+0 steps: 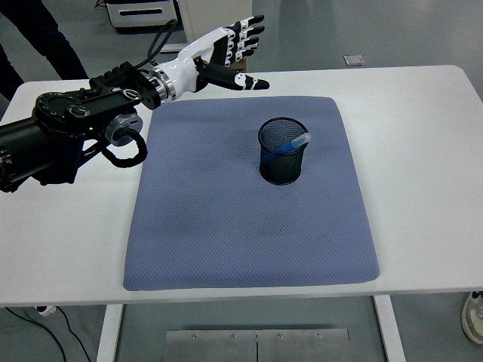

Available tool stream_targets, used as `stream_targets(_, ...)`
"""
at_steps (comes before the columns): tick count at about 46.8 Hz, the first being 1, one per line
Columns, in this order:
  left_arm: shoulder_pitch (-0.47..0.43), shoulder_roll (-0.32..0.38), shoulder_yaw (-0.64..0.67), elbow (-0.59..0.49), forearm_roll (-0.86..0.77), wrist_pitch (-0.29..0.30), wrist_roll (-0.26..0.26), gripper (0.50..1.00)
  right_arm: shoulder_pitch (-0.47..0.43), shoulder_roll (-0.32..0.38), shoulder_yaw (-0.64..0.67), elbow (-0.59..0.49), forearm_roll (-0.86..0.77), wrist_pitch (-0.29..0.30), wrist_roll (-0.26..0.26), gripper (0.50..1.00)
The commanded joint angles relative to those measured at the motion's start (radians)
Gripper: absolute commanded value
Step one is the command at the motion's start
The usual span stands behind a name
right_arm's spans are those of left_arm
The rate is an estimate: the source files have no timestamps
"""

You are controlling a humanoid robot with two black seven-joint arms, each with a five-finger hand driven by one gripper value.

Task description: Left hand places marker in pen holder

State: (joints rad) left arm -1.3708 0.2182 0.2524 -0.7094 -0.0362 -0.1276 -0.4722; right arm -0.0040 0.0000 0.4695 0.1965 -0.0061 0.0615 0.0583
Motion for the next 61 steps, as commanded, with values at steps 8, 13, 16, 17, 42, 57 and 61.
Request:
stream_targets(8, 0.142, 0.029, -0.111, 0.007, -0.017, 0.16, -0.042, 1.0, -0.001, 0.0, 0.0, 0.0, 0.0, 0.0, 0.0, 1.0)
stream_targets(13, 0.248, 0.078, -0.226, 0.01, -0.004, 0.177, -0.1, 1.0, -0.001, 0.0, 0.0, 0.0, 0.0, 0.0, 0.0, 1.0)
stream_targets(16, 0.289, 0.119, -0.281, 0.01, -0.005, 0.172, -0.1, 1.0, -0.001, 0.0, 0.0, 0.0, 0.0, 0.0, 0.0, 1.0)
stream_targets(17, 0.303, 0.128, -0.295, 0.01, -0.005, 0.171, -0.1, 1.0, -0.001, 0.0, 0.0, 0.0, 0.0, 0.0, 0.0, 1.0)
stream_targets(42, 0.569, 0.202, -0.656, 0.044, -0.022, -0.021, -0.092, 1.0, -0.001, 0.0, 0.0, 0.0, 0.0, 0.0, 0.0, 1.0)
stream_targets(57, 0.598, 0.216, -0.697, 0.057, -0.079, -0.023, -0.031, 1.0, -0.001, 0.0, -0.002, 0.0, 0.0, 0.0, 0.0, 1.0)
stream_targets(61, 0.604, 0.222, -0.7, 0.074, -0.102, -0.023, 0.0, 1.0, -0.001, 0.0, 0.0, 0.0, 0.0, 0.0, 0.0, 1.0)
